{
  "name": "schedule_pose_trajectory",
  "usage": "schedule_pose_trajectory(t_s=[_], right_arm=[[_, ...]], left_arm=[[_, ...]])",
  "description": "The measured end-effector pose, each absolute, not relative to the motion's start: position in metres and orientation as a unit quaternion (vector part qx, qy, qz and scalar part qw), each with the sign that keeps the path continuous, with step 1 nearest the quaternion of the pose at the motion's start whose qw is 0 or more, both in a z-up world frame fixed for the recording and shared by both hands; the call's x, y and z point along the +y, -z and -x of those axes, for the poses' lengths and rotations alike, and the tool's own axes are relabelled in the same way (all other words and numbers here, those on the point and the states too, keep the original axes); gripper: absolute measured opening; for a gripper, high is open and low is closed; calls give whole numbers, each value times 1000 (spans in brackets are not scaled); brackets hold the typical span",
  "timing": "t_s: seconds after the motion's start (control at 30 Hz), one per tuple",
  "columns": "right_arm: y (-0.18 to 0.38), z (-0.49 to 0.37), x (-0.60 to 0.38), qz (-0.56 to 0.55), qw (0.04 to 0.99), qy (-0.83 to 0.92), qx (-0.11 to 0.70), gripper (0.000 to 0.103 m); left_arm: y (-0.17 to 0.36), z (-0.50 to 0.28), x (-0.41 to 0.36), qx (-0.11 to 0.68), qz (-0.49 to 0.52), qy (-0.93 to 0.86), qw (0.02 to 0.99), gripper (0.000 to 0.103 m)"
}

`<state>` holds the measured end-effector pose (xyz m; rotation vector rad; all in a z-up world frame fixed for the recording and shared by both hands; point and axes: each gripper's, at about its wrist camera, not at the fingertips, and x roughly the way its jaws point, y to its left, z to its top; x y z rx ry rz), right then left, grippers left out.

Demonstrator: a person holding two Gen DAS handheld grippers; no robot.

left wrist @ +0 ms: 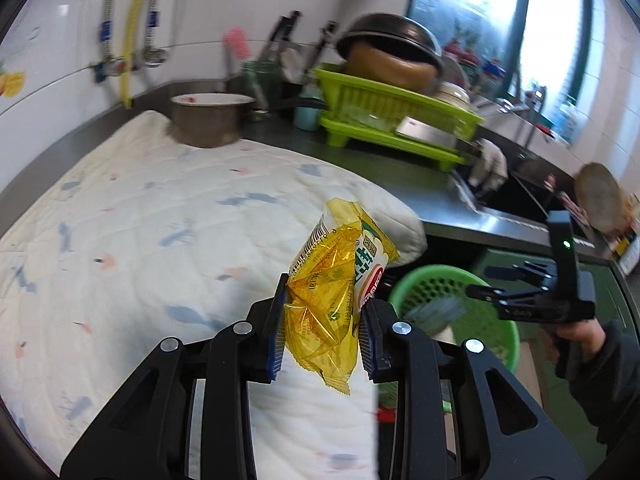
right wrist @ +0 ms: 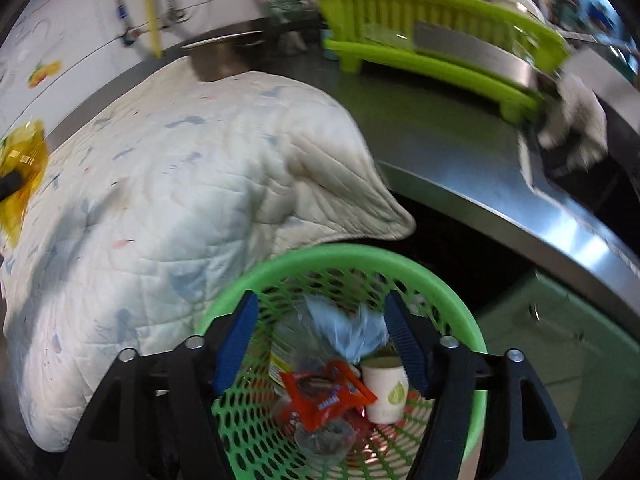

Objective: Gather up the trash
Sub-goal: 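Drop the crumpled paper into the basket with the right tool while the left tool drops the yellow bag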

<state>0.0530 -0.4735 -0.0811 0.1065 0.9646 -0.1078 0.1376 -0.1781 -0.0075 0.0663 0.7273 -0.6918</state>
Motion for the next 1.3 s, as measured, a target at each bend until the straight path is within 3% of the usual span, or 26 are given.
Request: schedule_pose_trajectory(t_s=[0.3, 0.8, 0.87, 1.03, 1.1, 1.3], right_arm=[[61, -12, -494, -86, 899, 68, 423, 74], [50, 74, -514, -123, 912, 108, 375, 79], [50, 81, -514, -129, 913, 108, 371, 79], [51, 91, -512, -147, 915, 106, 361, 80], [52, 93, -511, -150, 915, 104, 361, 80], [49, 97, -504, -153, 917, 98, 355, 80]], left_arm=[[27, -103, -235, 368, -49, 381, 847, 30], [88, -72, -331, 434, -88, 436, 783, 34], [94, -69, -339, 440, -89, 439, 778, 48], [98, -65, -348, 444, -87, 449, 771, 52], [98, -65, -350, 446, -84, 453, 767, 63], [93, -65, -346, 441, -72, 459, 768, 65]])
